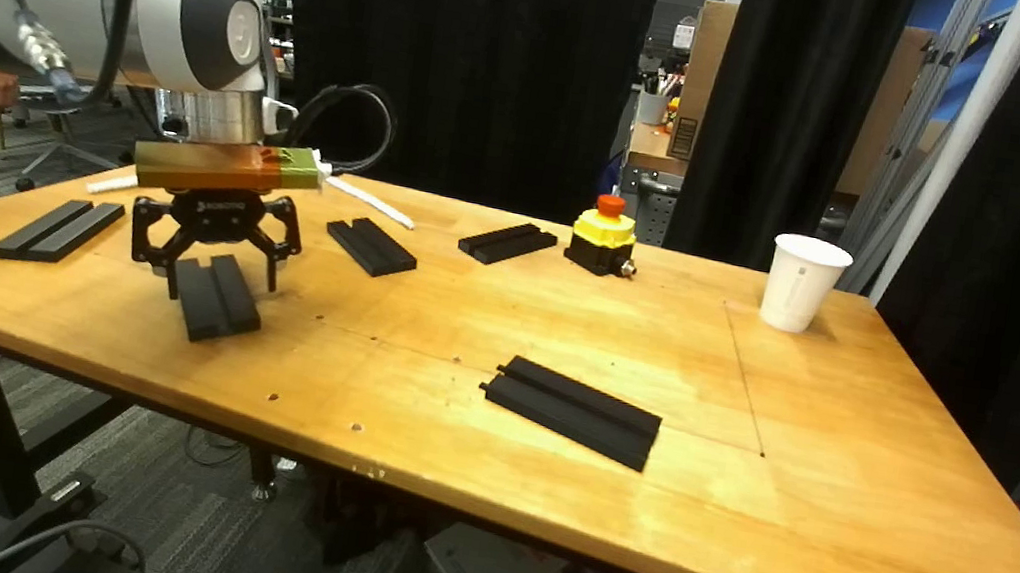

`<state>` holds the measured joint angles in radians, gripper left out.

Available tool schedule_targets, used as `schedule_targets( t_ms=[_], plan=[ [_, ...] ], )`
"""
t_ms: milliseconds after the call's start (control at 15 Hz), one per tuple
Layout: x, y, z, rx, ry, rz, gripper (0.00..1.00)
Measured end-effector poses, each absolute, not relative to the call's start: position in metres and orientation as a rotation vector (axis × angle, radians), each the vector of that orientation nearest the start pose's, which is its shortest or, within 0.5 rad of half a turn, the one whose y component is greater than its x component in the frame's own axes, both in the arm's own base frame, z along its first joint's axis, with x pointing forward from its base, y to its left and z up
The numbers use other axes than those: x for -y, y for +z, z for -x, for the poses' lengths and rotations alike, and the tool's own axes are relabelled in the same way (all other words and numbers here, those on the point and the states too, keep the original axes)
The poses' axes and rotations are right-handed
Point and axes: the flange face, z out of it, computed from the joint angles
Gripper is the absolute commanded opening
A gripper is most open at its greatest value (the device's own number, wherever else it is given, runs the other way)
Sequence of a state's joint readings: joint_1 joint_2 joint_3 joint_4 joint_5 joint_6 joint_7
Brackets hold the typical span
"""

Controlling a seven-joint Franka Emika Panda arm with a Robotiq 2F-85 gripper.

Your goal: Pick up the black objects and put them in a straight line.

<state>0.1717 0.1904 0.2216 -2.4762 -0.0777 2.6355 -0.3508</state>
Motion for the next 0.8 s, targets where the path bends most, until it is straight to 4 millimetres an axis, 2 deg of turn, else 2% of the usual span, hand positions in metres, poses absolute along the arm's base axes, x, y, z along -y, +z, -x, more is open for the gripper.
schedule_targets(
  t_ms=[400,467,533,733,800],
  plan=[
    [-0.1849,0.2138,-0.4339,1.173,-0.023,2.949,1.0],
    [-0.1846,0.2135,-0.4337,1.167,-0.028,2.957,0.75],
    [-0.1842,0.2133,-0.4336,1.161,-0.03,2.965,0.73],
    [-0.1829,0.2128,-0.4336,1.157,-0.033,2.978,0.49],
    [-0.1831,0.2133,-0.4337,1.157,-0.035,2.978,0.46]
  ],
)
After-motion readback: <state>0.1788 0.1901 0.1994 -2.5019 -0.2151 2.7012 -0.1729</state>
